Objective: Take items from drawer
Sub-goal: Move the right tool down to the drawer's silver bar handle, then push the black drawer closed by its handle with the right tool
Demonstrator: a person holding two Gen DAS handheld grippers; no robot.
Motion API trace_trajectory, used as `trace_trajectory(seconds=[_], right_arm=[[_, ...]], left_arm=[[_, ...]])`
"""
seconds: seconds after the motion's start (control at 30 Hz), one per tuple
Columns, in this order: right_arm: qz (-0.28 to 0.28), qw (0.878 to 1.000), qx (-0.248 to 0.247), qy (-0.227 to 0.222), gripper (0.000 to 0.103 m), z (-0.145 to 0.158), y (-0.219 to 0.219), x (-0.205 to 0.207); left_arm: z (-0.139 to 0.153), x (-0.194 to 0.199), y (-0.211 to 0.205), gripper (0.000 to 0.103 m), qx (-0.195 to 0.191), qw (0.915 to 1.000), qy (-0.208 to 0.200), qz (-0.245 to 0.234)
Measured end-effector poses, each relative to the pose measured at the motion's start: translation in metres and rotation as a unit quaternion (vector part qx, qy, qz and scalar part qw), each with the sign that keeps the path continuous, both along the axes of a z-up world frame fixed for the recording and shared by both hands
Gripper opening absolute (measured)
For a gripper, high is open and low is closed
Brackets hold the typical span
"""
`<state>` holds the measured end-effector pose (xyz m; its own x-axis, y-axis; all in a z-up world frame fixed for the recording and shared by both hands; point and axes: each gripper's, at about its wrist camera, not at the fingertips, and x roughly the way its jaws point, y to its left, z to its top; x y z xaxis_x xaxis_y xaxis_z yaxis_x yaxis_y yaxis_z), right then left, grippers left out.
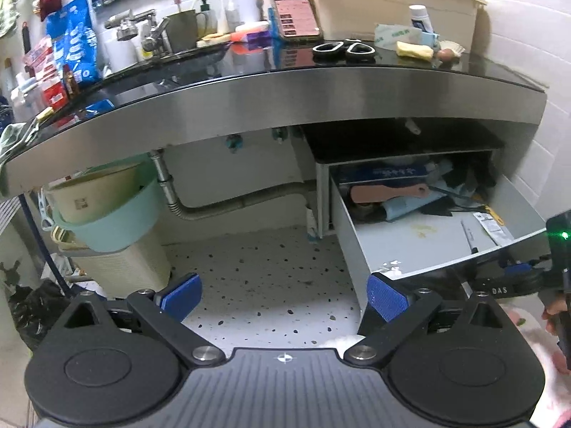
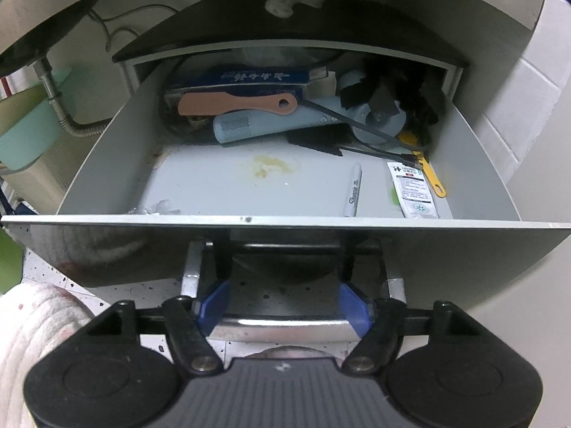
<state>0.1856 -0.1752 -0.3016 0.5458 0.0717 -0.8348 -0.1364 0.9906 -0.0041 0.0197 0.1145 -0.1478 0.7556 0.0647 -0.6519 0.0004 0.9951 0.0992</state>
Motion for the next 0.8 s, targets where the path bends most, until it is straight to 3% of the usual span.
trace_trajectory(seconds=[0.23, 0.8], right_arm=[[0.0, 1.0, -0.001, 0.005, 0.07, 0.002, 0.002, 0.012], [0.0, 1.0, -0.003, 0.014, 0.07, 0.007, 0.008, 0.058]], left_arm=[[0.002, -0.002, -0.01, 0.1, -0.007, 0.9995, -0.011, -0.029], [0.003, -0.002, -0.01, 0.1, -0.018, 0.9989, 0.002, -0.043]])
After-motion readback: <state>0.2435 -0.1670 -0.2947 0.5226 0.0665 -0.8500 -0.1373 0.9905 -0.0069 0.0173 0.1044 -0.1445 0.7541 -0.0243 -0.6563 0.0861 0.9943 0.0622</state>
